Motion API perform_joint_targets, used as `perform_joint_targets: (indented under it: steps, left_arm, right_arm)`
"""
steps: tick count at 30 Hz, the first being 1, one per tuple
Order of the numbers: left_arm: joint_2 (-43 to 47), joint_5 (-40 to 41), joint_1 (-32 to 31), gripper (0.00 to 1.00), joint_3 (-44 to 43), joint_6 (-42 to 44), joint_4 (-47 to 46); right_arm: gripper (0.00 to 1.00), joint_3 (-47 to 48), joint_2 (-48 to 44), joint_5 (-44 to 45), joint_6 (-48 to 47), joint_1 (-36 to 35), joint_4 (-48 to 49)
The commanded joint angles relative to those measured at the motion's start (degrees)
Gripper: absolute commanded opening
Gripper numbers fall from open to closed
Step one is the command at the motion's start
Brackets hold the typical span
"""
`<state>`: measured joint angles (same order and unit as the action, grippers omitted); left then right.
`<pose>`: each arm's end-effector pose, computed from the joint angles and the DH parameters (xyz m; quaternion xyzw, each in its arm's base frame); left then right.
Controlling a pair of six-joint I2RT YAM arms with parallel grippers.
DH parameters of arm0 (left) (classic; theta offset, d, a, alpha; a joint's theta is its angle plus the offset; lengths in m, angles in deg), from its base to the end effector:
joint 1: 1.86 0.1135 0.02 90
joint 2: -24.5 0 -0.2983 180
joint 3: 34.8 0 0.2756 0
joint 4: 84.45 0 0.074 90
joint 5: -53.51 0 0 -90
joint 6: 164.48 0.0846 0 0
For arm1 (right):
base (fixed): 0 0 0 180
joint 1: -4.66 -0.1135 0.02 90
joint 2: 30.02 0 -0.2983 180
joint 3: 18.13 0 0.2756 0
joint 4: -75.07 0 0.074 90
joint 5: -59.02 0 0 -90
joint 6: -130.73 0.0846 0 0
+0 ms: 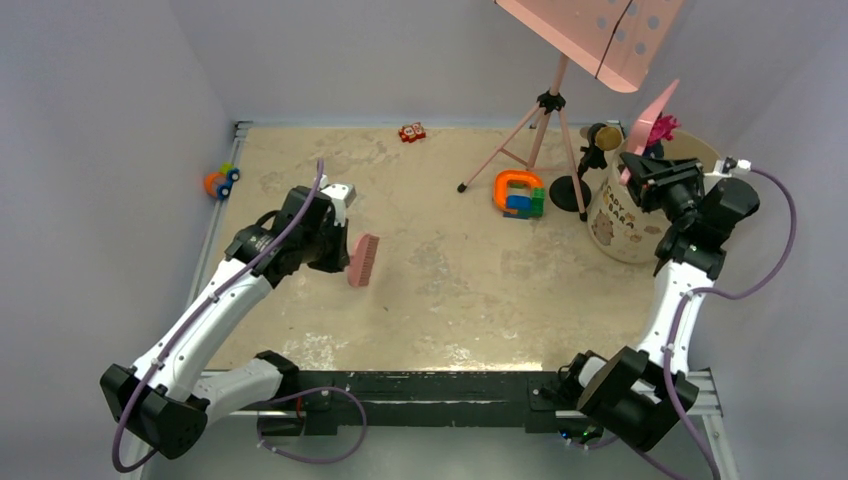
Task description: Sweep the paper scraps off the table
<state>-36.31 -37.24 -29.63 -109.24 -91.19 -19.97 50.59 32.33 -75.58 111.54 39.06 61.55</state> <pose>0.2140 -0.1140 0.3159 0.0930 0.9376 -0.1325 0.3078 0.2717 -0.1141 0.3916 0.3987 0.6208 0.4615 0.4926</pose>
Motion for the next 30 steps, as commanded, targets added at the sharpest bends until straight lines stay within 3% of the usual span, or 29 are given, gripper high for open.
perform_joint_targets:
  steps: [1,10,23,30]
  left_arm:
    - [-0.5,0.5,0.3,0.00,0.2,1.2,-2.0]
    - [-1.1,0.5,0.3,0.00,0.3,1.3,-1.9]
    - [-1.7,0.5,0.3,0.00,0.2,1.6,-1.9]
    - [-1.7,0.5,0.3,0.00,0.2,1.9,-1.9]
  right_arm:
    - [0.00,-4.1,-4.1,-2.0,12.2,1.3,18.5]
    - [0.00,-14.7,-7.0,0.5,23.5,3.1,35.1]
    - [0.00,-26.0,-2.5,5.0,39.4,3.4,75.8]
    - [0.00,-29.0,-2.4,7.3,40.2,3.4,81.2]
